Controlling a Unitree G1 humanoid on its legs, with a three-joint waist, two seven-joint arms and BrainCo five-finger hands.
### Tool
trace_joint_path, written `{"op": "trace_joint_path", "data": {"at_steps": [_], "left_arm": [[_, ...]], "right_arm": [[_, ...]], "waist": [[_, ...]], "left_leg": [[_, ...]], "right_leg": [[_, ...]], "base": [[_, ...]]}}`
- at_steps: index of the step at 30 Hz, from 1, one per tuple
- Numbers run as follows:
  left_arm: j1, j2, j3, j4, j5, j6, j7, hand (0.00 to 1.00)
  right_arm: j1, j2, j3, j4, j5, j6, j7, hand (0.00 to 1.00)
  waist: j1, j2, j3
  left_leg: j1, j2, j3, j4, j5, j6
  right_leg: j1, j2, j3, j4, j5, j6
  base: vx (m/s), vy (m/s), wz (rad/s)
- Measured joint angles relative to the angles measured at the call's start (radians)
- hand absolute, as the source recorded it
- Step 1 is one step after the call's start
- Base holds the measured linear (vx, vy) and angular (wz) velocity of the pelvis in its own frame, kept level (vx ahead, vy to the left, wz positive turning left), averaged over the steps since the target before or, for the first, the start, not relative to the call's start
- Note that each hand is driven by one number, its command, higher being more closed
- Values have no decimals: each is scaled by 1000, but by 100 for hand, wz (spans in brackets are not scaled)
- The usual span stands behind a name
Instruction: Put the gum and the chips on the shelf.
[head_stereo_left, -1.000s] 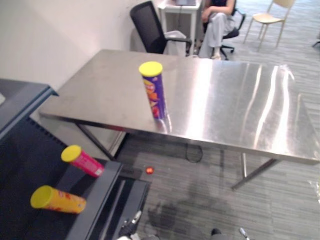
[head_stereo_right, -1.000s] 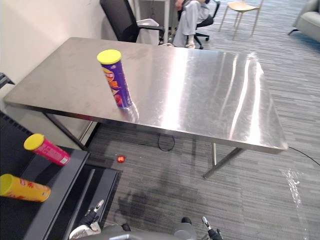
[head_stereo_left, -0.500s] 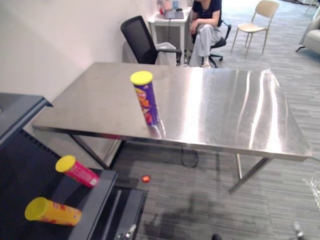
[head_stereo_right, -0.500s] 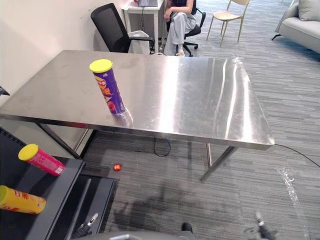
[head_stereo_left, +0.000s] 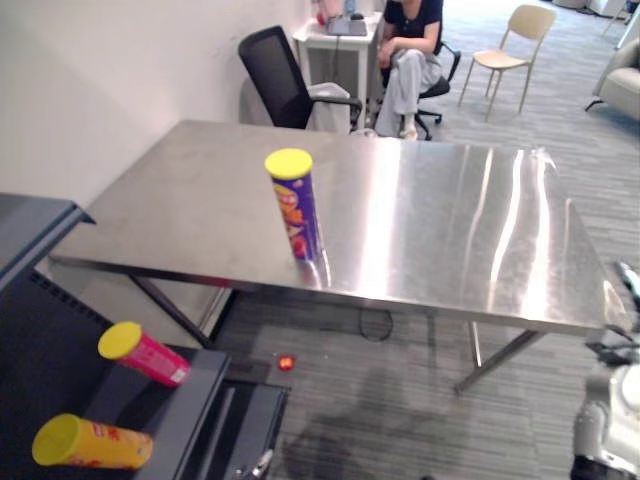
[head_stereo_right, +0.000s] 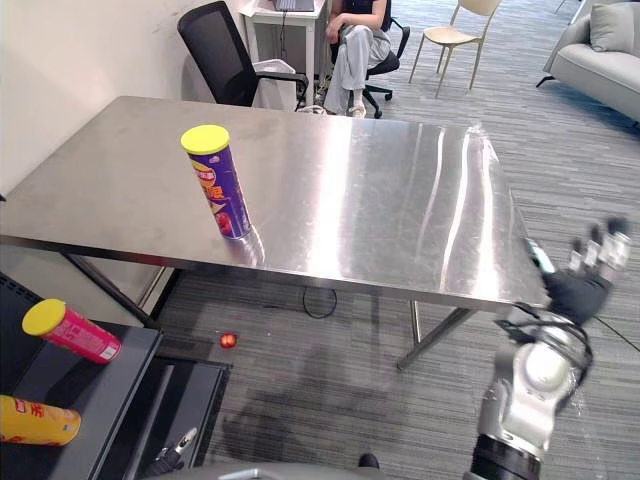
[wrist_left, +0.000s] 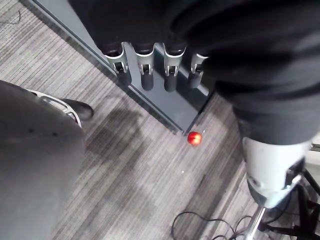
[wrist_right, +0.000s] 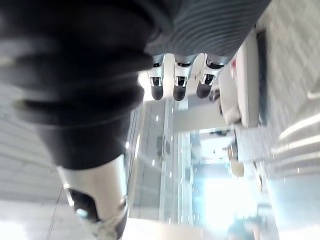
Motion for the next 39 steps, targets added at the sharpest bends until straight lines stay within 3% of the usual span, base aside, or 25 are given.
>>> {"op": "trace_joint_path", "data": {"at_steps": [6, 13, 19, 26, 33, 39], "left_arm": [[-2, 39, -80, -2, 2, 0, -15, 0], [0, 41, -98, 3, 2, 2, -13, 0], [5, 58, -99, 3, 1, 17, -11, 0], [14, 60, -107, 2, 0, 23, -8, 0], [12, 61, -105, -4, 0, 23, -2, 0], [12, 61, -102, -16, -2, 23, 3, 0]], "right_arm": [[-88, -93, 188, 130, 3, 7, 91, 0], [-234, -128, 351, 284, 5, 23, 117, 0], [-355, -128, 447, 371, 7, 54, 126, 0], [-485, -128, 528, 443, 3, 88, 127, 0], [-609, -127, 562, 532, 3, 97, 125, 0], [-679, -127, 567, 576, 3, 101, 114, 0]], "waist": [[23, -11, 0], [60, 1, 9], [74, -6, 36], [83, -6, 56], [108, -13, 69], [110, -17, 95]], "left_leg": [[-20, -7, -39, 5, 7, 8], [-41, -7, -85, 1, 37, 9], [-52, -14, -117, -38, 86, 8], [-53, -12, -155, -103, 139, 3], [-54, -11, -161, -109, 141, 3], [-54, -12, -180, -119, 144, 5]], "right_leg": [[3, -4, -52, 0, 1, 0], [9, -4, -96, -1, 1, 0], [5, -6, -130, -12, 0, 1], [-11, 5, -146, -20, 0, 2], [-10, 8, -151, -21, 0, 2], [-4, 8, -165, -21, 1, 2]], "base": [[-40, -32, 13], [-69, -45, 18], [-93, -40, 14], [-74, -44, 8], [-1, -4, 1], [21, -6, 8]]}}
